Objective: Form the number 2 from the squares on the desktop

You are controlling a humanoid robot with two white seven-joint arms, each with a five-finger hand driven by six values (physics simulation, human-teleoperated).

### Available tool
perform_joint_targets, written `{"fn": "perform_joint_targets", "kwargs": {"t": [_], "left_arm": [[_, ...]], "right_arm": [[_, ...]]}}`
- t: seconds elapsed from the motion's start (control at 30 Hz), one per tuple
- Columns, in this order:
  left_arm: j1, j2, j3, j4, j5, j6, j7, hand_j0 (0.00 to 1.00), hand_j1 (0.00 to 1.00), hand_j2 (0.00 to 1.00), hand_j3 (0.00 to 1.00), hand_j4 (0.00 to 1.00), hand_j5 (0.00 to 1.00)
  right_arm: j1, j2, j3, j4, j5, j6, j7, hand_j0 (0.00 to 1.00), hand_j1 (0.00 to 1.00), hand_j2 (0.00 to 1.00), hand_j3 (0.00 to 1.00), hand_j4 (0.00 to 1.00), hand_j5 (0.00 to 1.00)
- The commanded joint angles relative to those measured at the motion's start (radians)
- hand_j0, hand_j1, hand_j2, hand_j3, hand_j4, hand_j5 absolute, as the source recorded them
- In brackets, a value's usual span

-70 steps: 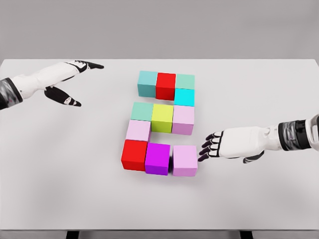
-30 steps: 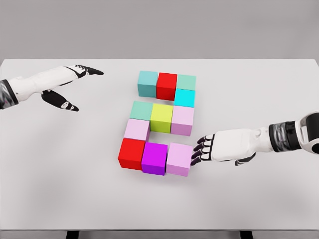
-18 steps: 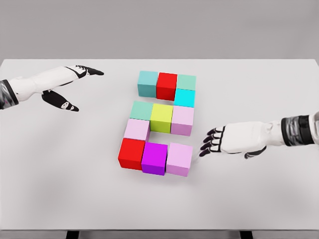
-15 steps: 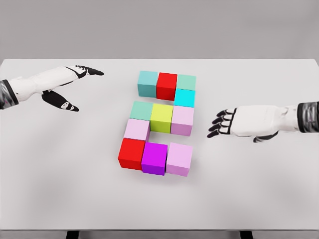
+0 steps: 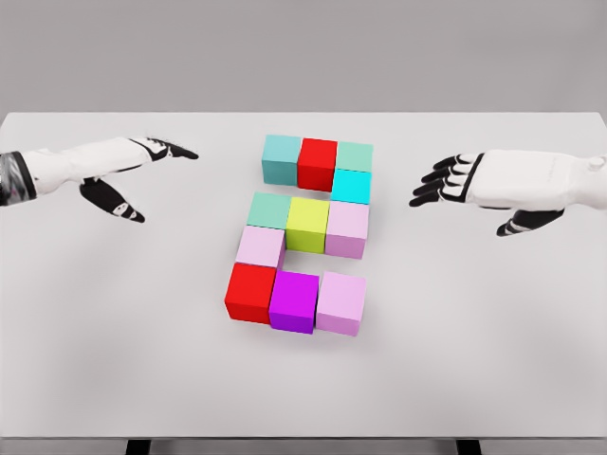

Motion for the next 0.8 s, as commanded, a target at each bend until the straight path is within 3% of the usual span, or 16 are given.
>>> {"fn": "perform_joint_targets", "kwargs": {"t": [0.0, 0.2, 0.27, 0.47, 0.63, 0.77], "left_arm": [[-0.002, -0.093, 0.068, 0.099, 0.012, 0.001, -0.220, 1.00, 1.00, 1.00, 1.00, 1.00, 1.00], [-0.003, -0.090, 0.077, 0.101, 0.018, 0.001, -0.242, 1.00, 1.00, 1.00, 1.00, 1.00, 1.00], [-0.002, -0.040, 0.075, 0.078, 0.041, 0.001, -0.240, 1.00, 1.00, 1.00, 1.00, 1.00, 1.00], [0.018, 0.046, 0.074, 0.047, 0.041, 0.001, -0.107, 1.00, 1.00, 1.00, 1.00, 1.00, 1.00], [0.034, 0.058, 0.074, 0.043, 0.038, 0.001, -0.099, 1.00, 1.00, 1.00, 1.00, 1.00, 1.00], [0.055, 0.074, 0.072, 0.041, 0.032, 0.001, -0.039, 1.00, 1.00, 1.00, 1.00, 1.00, 1.00]], "right_arm": [[0.000, -0.002, -0.001, 0.005, -0.022, 0.003, 0.000, 1.00, 1.00, 1.00, 1.00, 1.00, 1.00], [-0.002, 0.004, 0.009, 0.005, -0.050, 0.003, 0.000, 1.00, 1.00, 1.00, 1.00, 1.00, 1.00], [0.003, 0.002, 0.011, -0.001, -0.045, 0.003, 0.000, 1.00, 1.00, 1.00, 1.00, 1.00, 1.00], [0.008, -0.021, 0.042, -0.046, -0.034, 0.003, 0.000, 1.00, 1.00, 1.00, 1.00, 1.00, 1.00], [0.015, -0.028, 0.059, -0.047, 0.000, 0.003, 0.000, 1.00, 1.00, 1.00, 1.00, 1.00, 1.00], [0.028, -0.016, 0.158, -0.049, 0.085, 0.003, 0.000, 1.00, 1.00, 1.00, 1.00, 1.00, 1.00]]}}
